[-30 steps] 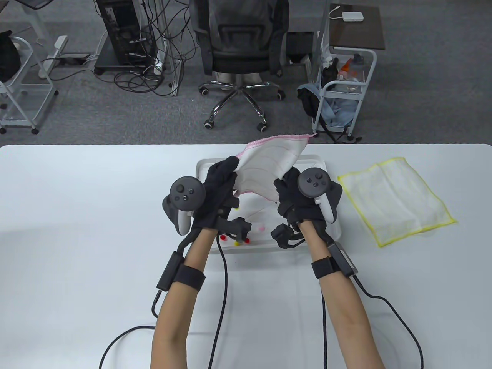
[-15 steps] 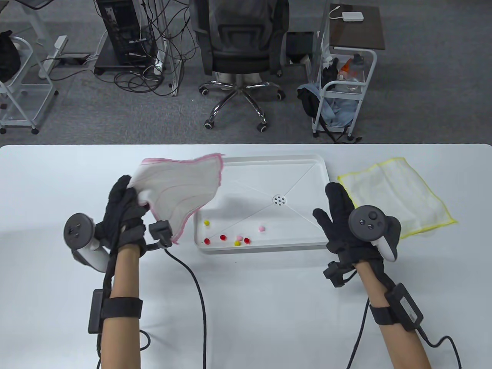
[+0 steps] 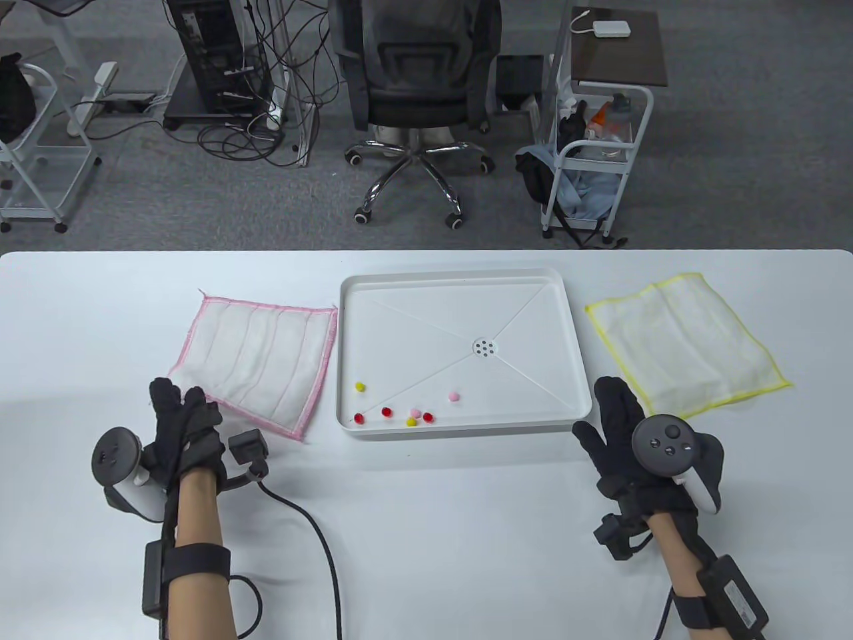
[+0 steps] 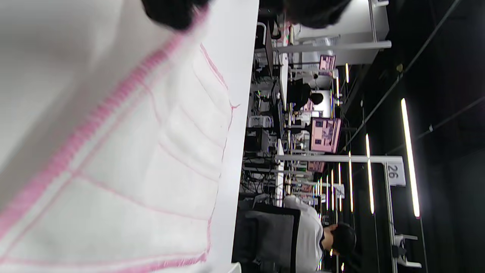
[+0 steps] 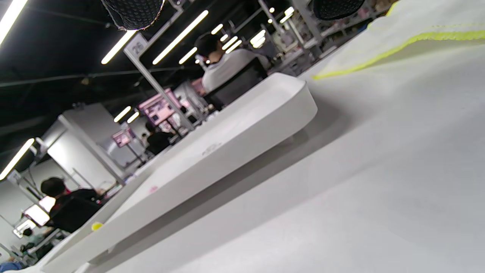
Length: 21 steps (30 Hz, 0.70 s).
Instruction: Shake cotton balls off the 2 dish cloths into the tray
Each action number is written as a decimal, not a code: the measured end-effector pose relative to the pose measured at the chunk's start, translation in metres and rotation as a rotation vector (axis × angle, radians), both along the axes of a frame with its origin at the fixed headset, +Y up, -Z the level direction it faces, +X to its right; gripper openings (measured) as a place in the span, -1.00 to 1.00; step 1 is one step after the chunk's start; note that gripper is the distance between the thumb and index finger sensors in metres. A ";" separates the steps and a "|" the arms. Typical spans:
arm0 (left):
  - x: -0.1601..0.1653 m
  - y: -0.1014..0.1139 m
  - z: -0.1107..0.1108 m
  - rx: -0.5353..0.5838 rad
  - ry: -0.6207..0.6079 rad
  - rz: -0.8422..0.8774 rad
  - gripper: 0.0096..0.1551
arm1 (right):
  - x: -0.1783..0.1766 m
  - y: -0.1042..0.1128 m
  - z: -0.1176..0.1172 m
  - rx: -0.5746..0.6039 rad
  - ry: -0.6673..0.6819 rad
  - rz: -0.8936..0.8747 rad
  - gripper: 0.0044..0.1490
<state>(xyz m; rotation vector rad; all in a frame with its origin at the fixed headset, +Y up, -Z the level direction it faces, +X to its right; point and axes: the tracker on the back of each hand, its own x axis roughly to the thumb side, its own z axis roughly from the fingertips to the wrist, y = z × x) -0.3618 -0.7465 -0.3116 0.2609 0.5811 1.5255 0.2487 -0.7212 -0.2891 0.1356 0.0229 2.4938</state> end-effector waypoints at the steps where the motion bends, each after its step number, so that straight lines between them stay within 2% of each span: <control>1: 0.002 0.004 0.001 -0.008 -0.039 -0.028 -0.11 | -0.001 -0.001 0.003 0.004 0.004 0.014 -0.08; 3: 0.009 0.015 0.002 0.013 -0.105 -0.141 -0.05 | -0.002 -0.003 0.008 0.016 0.011 0.030 -0.07; 7: 0.036 0.041 0.008 0.006 -0.282 -0.515 0.00 | -0.007 -0.008 0.019 0.040 0.034 0.129 -0.07; 9: 0.067 0.054 0.019 -0.040 -0.436 -0.814 0.03 | -0.011 -0.011 0.026 -0.003 0.051 0.261 -0.06; 10: 0.080 0.055 0.025 -0.048 -0.488 -0.911 0.02 | -0.013 -0.013 0.029 -0.018 0.056 0.316 -0.05; 11: 0.098 0.055 0.033 -0.051 -0.540 -1.031 0.02 | -0.014 -0.015 0.032 -0.030 0.067 0.374 -0.04; 15: 0.148 0.040 0.054 -0.070 -0.718 -1.259 0.02 | -0.018 -0.021 0.038 -0.056 0.068 0.535 -0.02; 19: 0.181 0.020 0.068 -0.143 -0.786 -1.499 0.02 | -0.018 -0.025 0.038 -0.078 0.068 0.570 -0.01; 21: 0.186 0.015 0.069 -0.174 -0.815 -1.553 0.02 | -0.018 -0.027 0.038 -0.084 0.070 0.580 -0.01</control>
